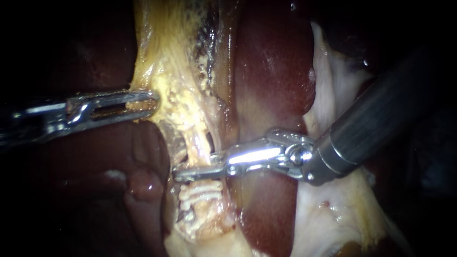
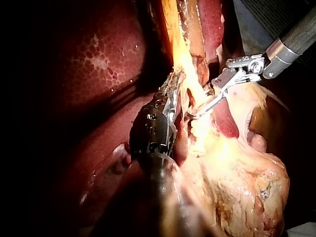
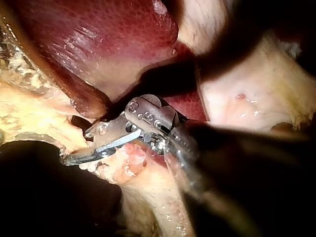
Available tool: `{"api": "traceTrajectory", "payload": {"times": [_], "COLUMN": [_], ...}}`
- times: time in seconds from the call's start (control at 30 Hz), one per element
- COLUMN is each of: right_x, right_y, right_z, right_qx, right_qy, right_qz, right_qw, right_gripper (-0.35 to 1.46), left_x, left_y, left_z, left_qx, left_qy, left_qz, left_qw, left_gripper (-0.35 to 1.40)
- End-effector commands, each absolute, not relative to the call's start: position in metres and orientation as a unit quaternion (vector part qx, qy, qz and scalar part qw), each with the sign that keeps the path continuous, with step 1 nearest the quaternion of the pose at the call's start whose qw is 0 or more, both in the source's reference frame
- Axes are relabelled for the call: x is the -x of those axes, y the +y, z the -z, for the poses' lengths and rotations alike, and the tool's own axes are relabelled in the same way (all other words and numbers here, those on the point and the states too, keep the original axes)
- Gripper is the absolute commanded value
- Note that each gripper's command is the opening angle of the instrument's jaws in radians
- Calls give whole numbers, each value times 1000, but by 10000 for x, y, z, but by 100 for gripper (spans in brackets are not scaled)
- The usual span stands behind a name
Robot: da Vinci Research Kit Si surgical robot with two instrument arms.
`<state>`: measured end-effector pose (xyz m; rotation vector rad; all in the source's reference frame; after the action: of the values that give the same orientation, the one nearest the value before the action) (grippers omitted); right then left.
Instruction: Going back third clip left tube
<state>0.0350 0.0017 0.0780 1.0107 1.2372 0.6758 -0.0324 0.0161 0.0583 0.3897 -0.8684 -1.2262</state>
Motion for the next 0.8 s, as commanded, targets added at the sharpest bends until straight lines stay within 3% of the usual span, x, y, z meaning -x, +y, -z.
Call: {"api": "traceTrajectory", "payload": {"times": [0.03, 0.2, 0.27, 0.3, 0.4, 0.63, 0.8], "right_x": [-350, -353, -355, -355, -357, -346, -327], "right_y": [16, 17, 17, 18, 18, 15, 13], "right_z": [-779, -780, -780, -780, -780, -779, -777], "right_qx": [-444, -440, -441, -441, -424, -346, -317], "right_qy": [544, 546, 552, 555, 570, 605, 621], "right_qz": [-298, -295, -296, -297, -282, -233, -193], "right_qw": [647, 649, 643, 640, 645, 678, 690], "right_gripper": [-35, -35, 0, 29, 51, 60, 60], "left_x": [325, 324, 324, 324, 324, 324, 324], "left_y": [161, 160, 159, 159, 158, 158, 158], "left_z": [-584, -584, -583, -582, -581, -581, -581], "left_qx": [-176, -175, -175, -175, -175, -175, -175], "left_qy": [-391, -391, -391, -391, -391, -391, -391], "left_qz": [554, 554, 554, 554, 554, 554, 554], "left_qw": [714, 714, 714, 714, 714, 714, 714], "left_gripper": [-35, -35, -35, -35, -35, -35, -35]}}
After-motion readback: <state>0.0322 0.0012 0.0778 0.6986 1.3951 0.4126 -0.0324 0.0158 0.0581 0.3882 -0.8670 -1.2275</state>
